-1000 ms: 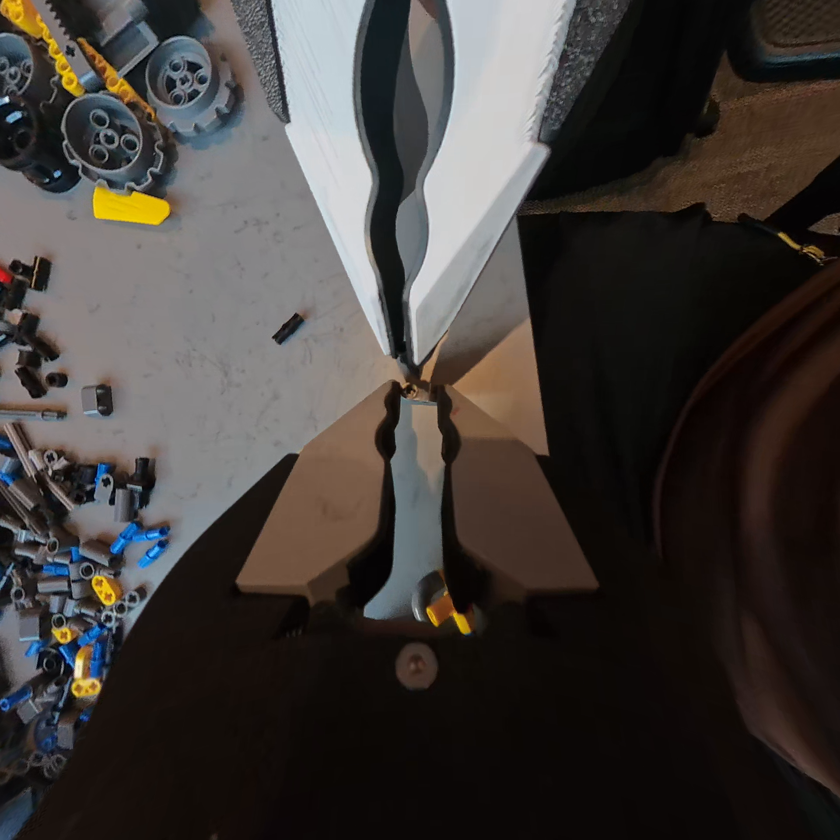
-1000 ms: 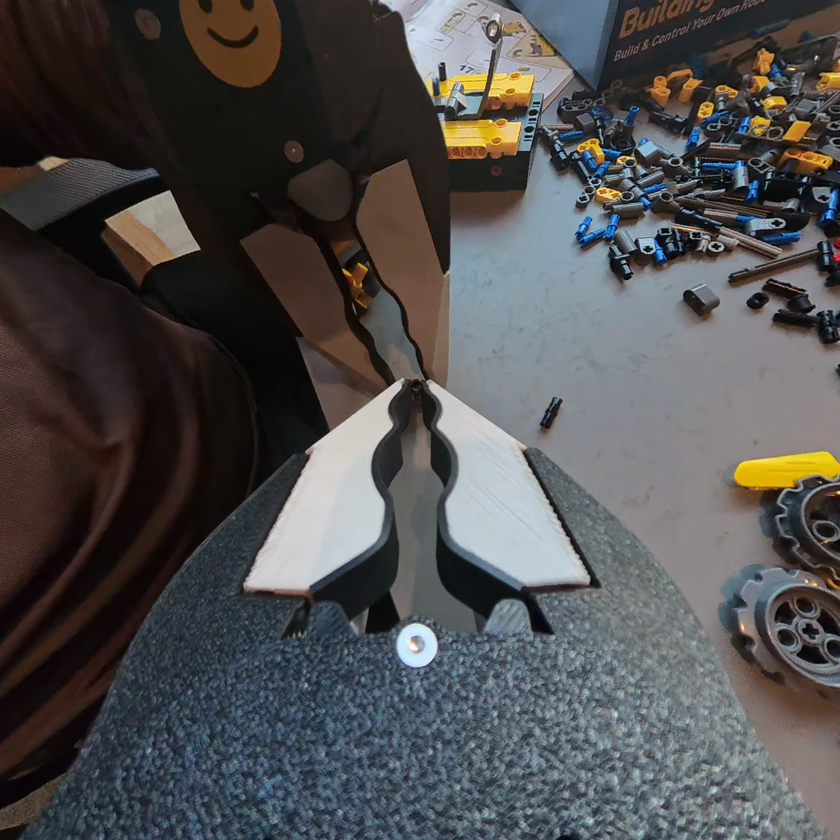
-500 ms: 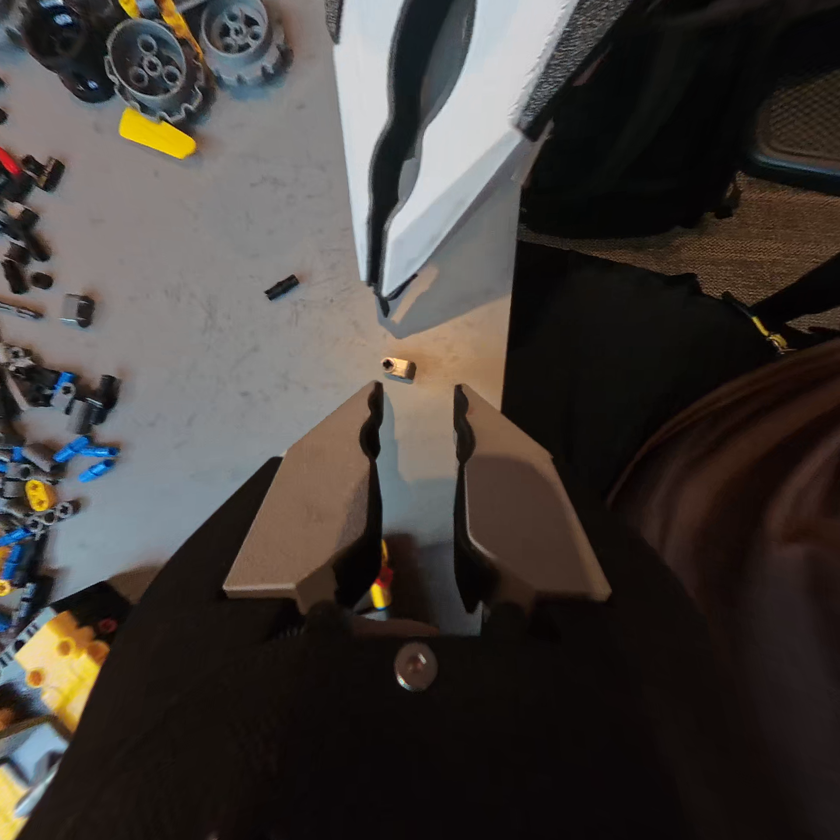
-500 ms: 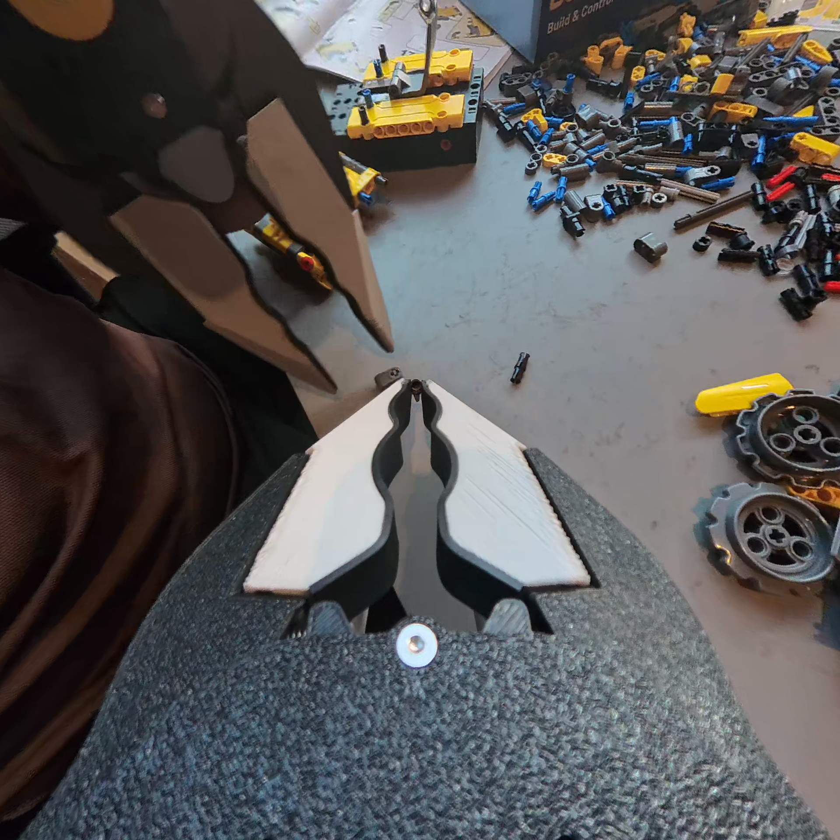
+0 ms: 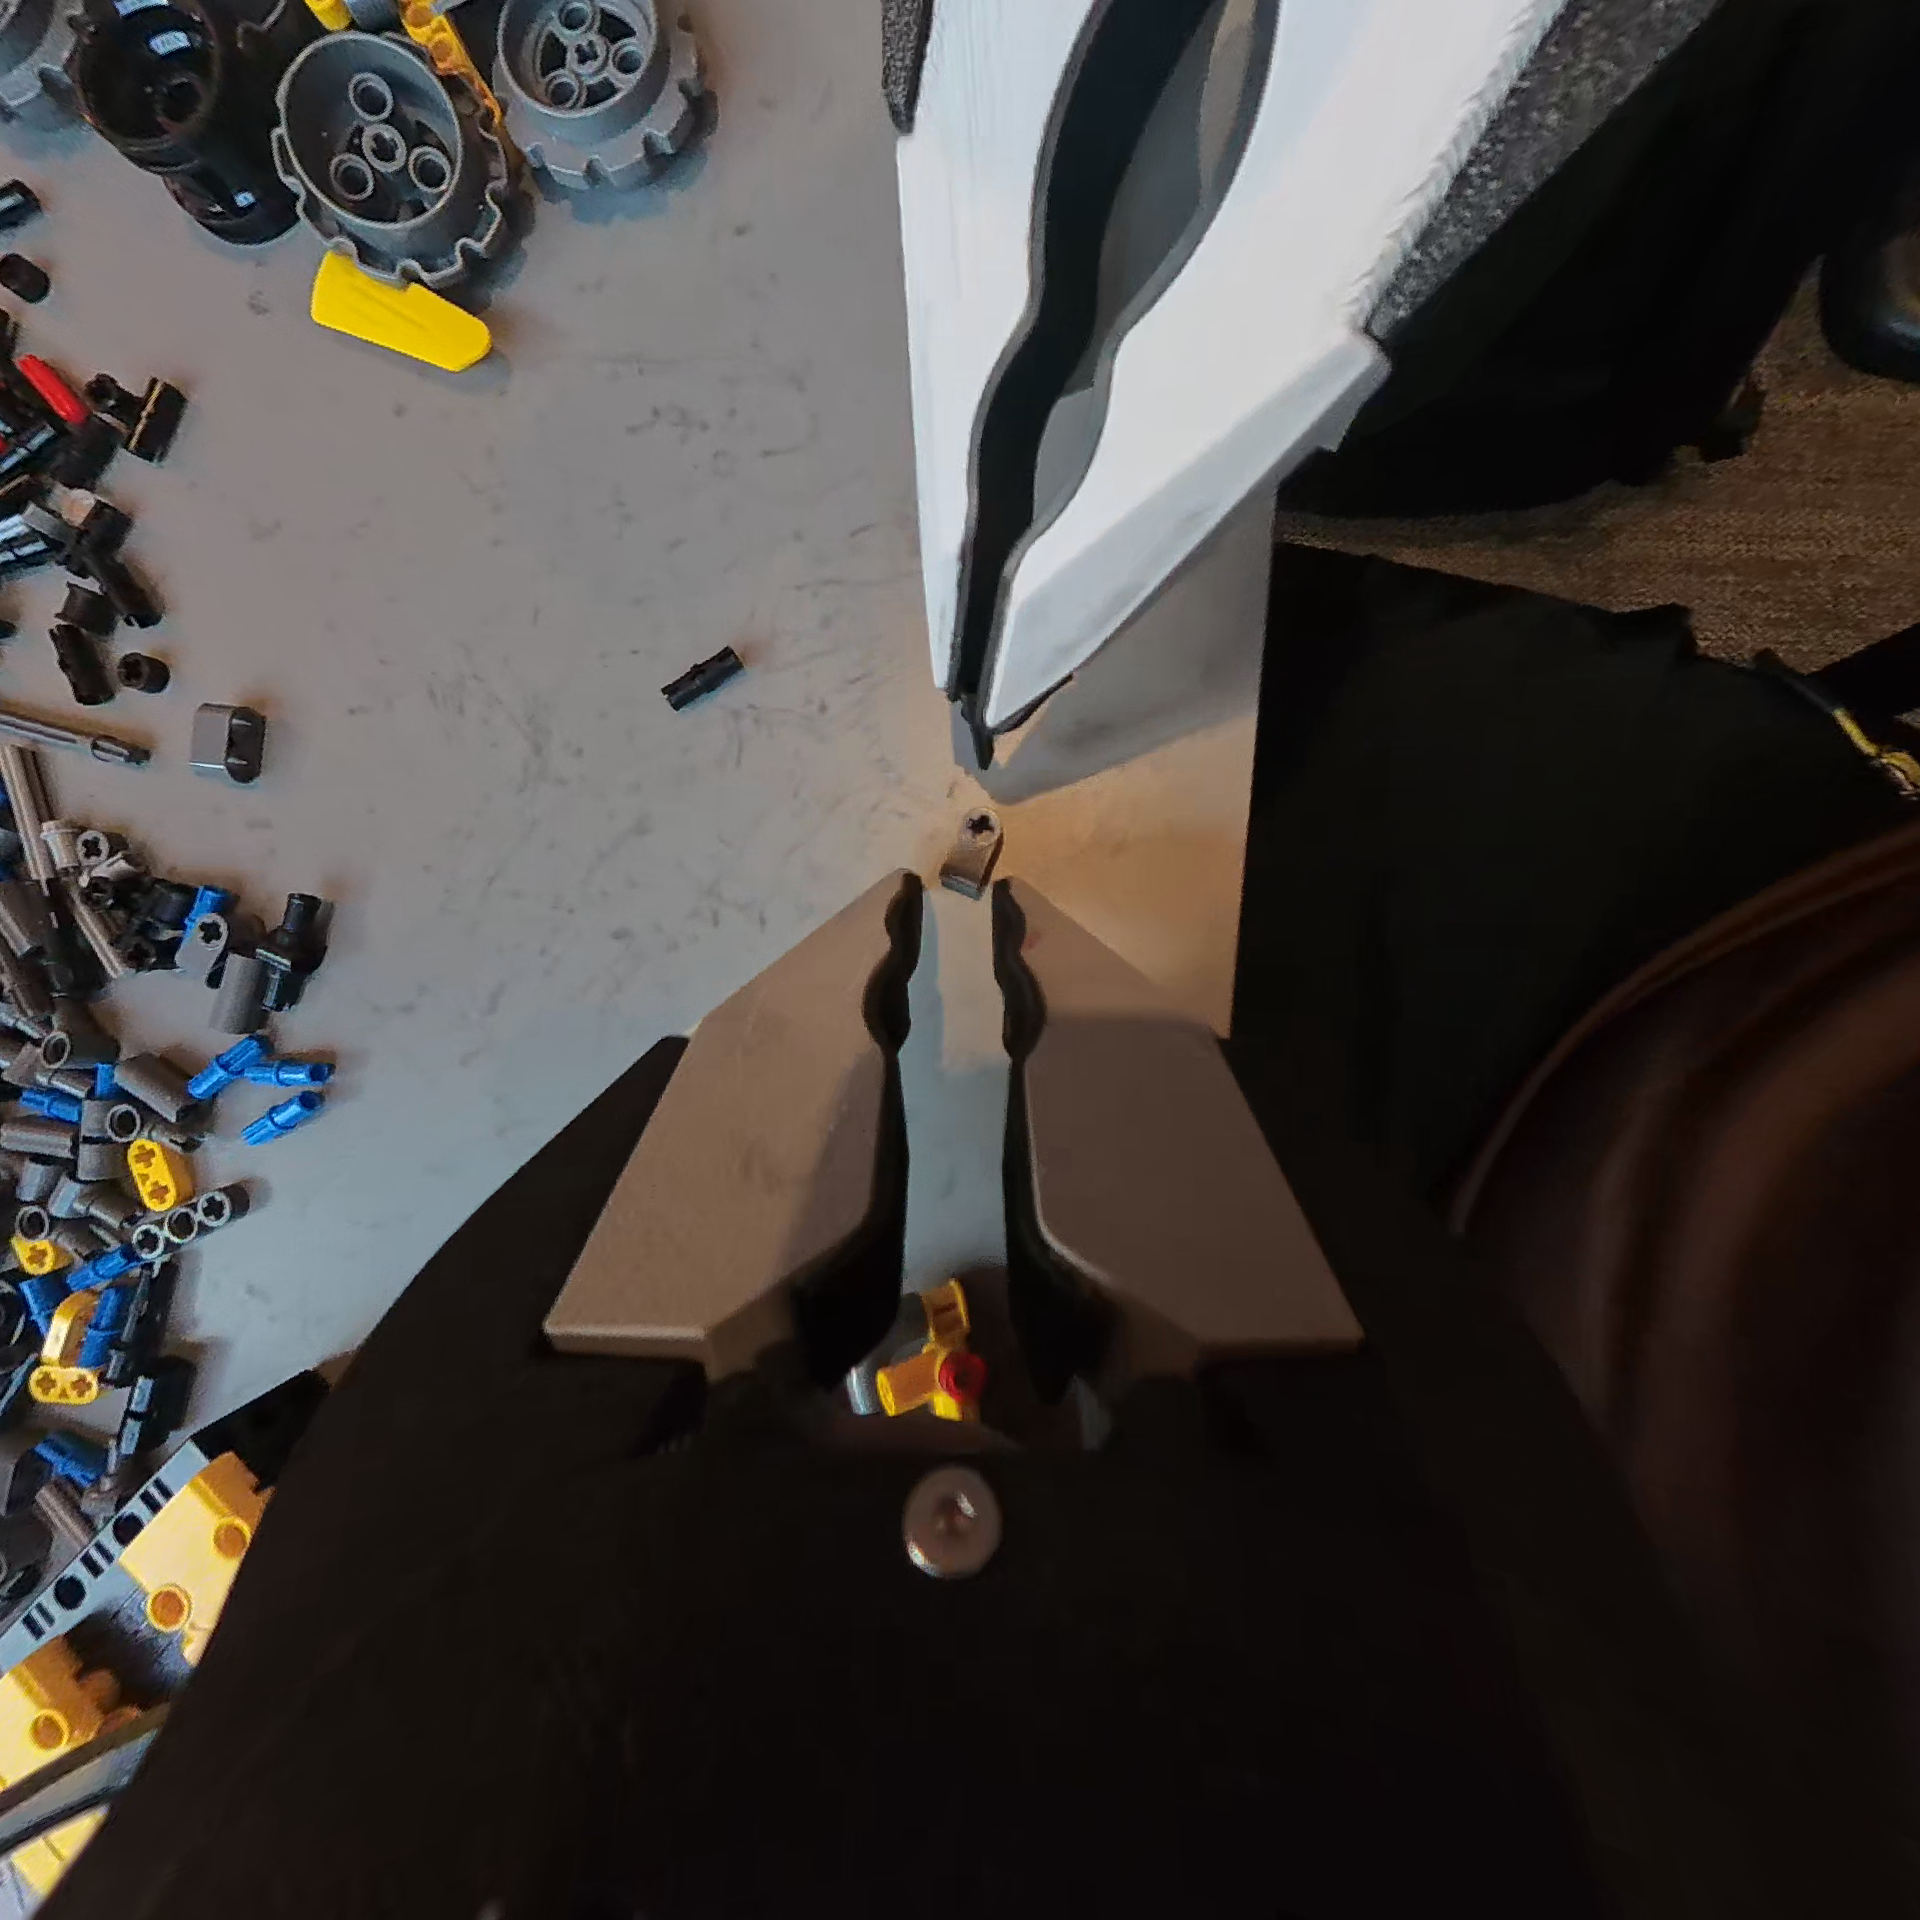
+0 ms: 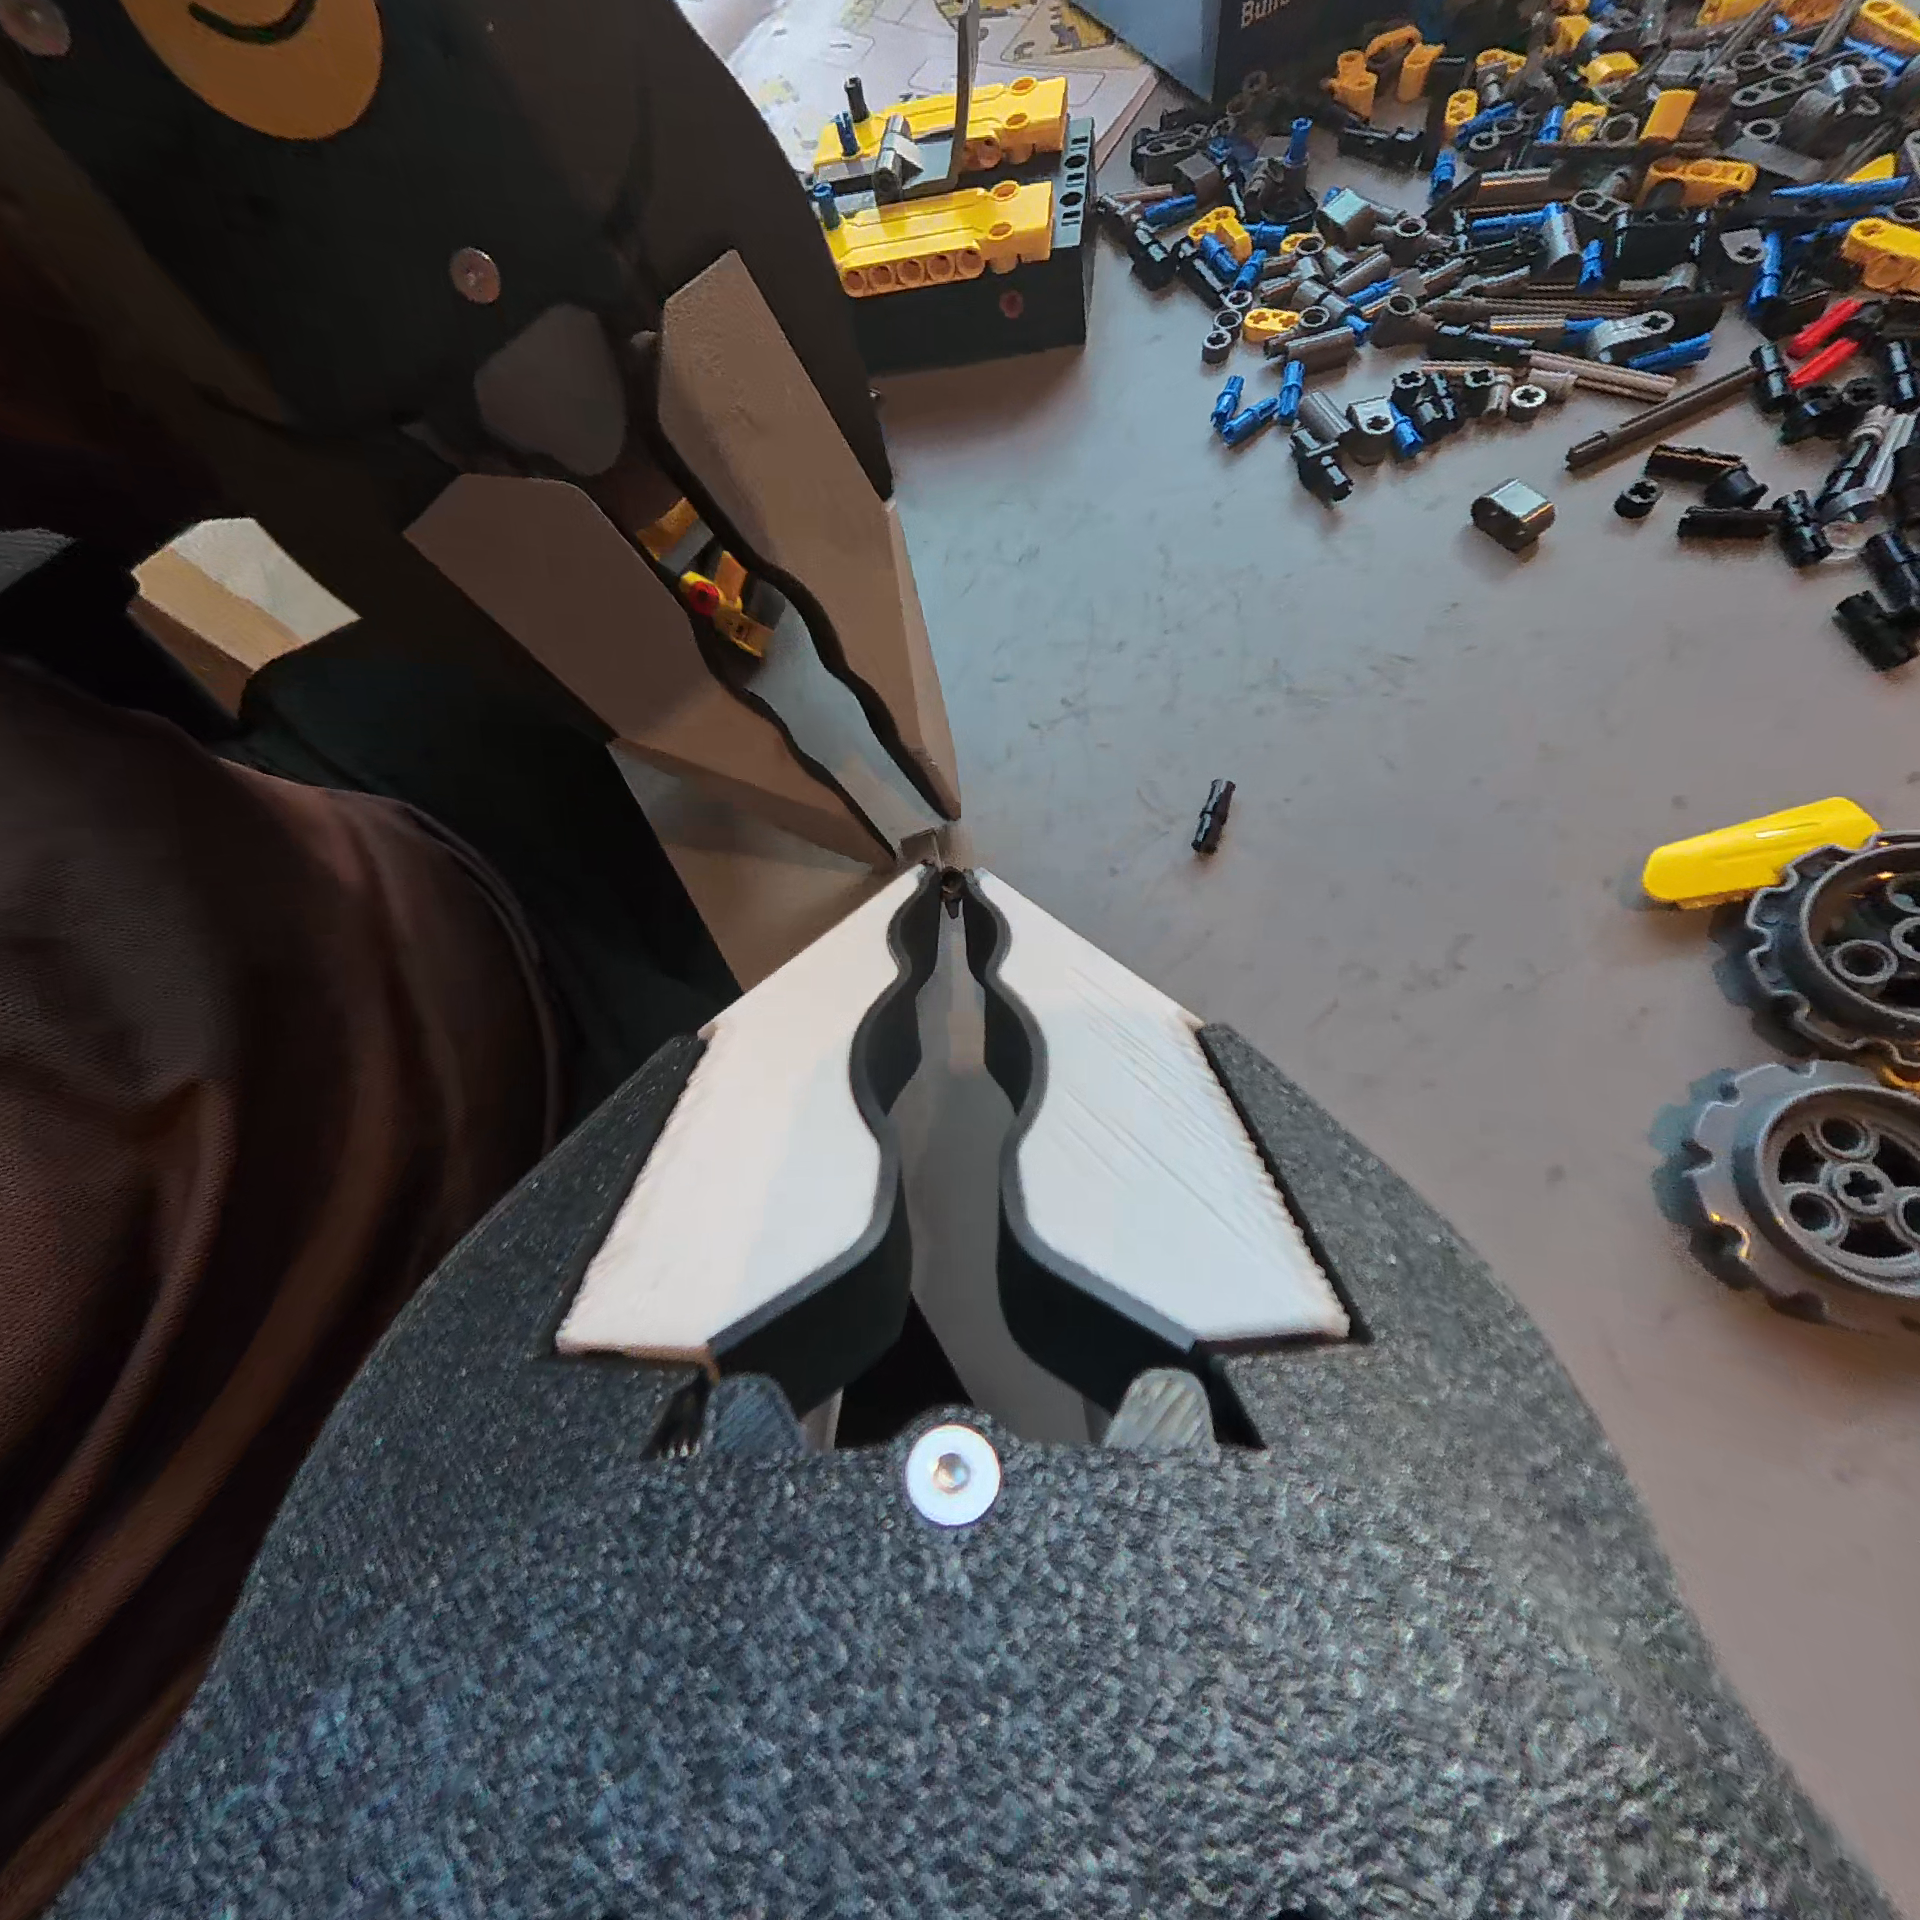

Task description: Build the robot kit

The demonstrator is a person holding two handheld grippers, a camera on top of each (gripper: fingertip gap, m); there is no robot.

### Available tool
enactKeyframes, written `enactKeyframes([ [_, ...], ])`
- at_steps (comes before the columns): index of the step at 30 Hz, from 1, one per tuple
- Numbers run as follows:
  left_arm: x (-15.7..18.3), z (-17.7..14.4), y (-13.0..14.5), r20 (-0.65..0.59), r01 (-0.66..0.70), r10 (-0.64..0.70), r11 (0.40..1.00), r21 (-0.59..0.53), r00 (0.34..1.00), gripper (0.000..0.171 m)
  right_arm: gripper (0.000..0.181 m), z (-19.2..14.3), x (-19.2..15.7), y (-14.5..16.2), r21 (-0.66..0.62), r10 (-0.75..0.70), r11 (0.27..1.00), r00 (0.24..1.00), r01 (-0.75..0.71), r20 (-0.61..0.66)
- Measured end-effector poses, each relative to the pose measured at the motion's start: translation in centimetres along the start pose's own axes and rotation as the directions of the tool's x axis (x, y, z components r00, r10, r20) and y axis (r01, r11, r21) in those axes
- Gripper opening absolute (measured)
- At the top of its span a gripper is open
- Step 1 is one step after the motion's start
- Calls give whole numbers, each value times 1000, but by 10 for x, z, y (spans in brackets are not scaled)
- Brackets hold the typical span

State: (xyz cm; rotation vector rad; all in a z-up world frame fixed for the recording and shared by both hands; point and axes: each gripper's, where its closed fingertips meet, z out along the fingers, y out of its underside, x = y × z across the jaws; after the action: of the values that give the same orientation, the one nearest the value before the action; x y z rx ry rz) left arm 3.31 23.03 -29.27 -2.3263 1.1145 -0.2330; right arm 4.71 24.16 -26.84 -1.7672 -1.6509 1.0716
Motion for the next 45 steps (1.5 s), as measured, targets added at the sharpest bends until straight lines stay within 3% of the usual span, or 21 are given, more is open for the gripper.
enactKeyframes([
  [6, 5, 0, -1, -4, -4, 4, 1000, 10, 1000, 7, 0, 1, 2, 0, 2, 40, 999, 999, -40, 0],
  [18, 5, -1, 0, 6, -8, 7, 1000, 15, 1000, 17, 0, -2, 3, -2, 7, 71, 997, 997, -70, -13],
  [24, -8, -22, -29, 127, -31, 5, 979, 199, 992, 17, 0, -9, 2, -16, 79, 184, 979, 983, -186, 26],
  [32, -5, -22, -44, 269, -129, 57, 958, 257, 961, 7, 0, -18, -3, -31, 177, 373, 899, 913, -400, 164],
  [38, -16, -34, -52, 440, -254, 128, 937, 239, 889, 2, 0, -23, -3, -42, 243, 460, 817, 845, -523, 272],
  [41, -8, -41, -57, 324, -193, 80, 923, 334, 943, 2, 1, -31, -11, -47, 271, 394, 829, 855, -488, 337],
  [45, 18, -55, -62, -66, 11, 22, 889, 459, 998, 1, 0, -52, -34, -57, 340, 147, 894, 907, -292, 395],
])
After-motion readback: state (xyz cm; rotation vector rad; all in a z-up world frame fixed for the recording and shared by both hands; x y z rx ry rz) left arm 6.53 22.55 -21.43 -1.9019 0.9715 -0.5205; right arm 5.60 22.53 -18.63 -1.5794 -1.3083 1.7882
